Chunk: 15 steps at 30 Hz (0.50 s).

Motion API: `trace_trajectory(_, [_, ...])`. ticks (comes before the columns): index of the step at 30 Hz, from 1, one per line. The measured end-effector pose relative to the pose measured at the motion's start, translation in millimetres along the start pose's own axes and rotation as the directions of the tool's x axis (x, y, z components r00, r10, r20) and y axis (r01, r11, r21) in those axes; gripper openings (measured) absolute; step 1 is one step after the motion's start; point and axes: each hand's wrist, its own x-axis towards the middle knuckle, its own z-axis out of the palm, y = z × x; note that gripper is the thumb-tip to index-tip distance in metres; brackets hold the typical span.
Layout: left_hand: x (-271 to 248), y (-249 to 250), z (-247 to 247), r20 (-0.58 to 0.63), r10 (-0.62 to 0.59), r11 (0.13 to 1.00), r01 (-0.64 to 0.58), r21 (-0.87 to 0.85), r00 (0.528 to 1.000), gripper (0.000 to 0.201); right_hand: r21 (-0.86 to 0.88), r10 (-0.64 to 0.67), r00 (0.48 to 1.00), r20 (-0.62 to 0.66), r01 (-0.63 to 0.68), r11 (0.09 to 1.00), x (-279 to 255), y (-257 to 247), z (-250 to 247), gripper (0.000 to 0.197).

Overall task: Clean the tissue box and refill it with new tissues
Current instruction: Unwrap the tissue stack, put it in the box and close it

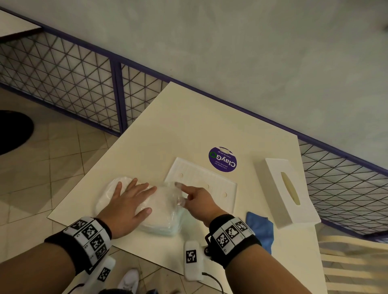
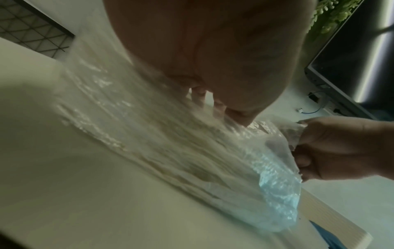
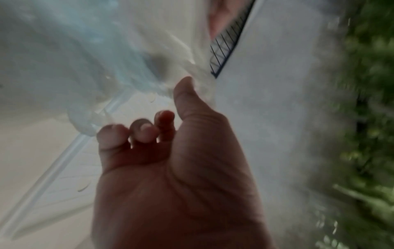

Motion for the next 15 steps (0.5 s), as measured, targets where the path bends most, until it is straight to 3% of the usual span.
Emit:
trace_trajectory(2, [-1,-2,1,-0.018,0.010,1.000,-0.010,0.008,1.000,0.075,-0.263,-0.043,0.999,0.013,0.045,0.964,7,4,5,0.053])
trace_trajectory(3, [-1,-3,1,-0.024,0.014,1.000,-0.013,0.025,1.000,0.074,-0.298,-0.017,1.000,0.008,0.018,0.954,10,6,9,0.058])
trace_trajectory(6, [-4,-5,6,-0.058,0.017,0.990,-0.009,0.138,0.998,0.071,-0.225,0.057,0.996,-0.067,-0.071,0.972,14,8,15,0.060])
trace_trajectory(12, [-8,-7,16,-0.101,-0.012,0.978,0.033,0.207,0.995,0.076,-0.189,0.016,0.999,-0.049,-0.025,0.982,16,5,22,0.045])
trace_trajectory(15, [-8,-3,10,-0.184,-0.079,0.960,0.125,0.249,0.980,0.073,-0.132,0.016,0.998,-0.066,-0.024,0.991,16,3,23,0.019])
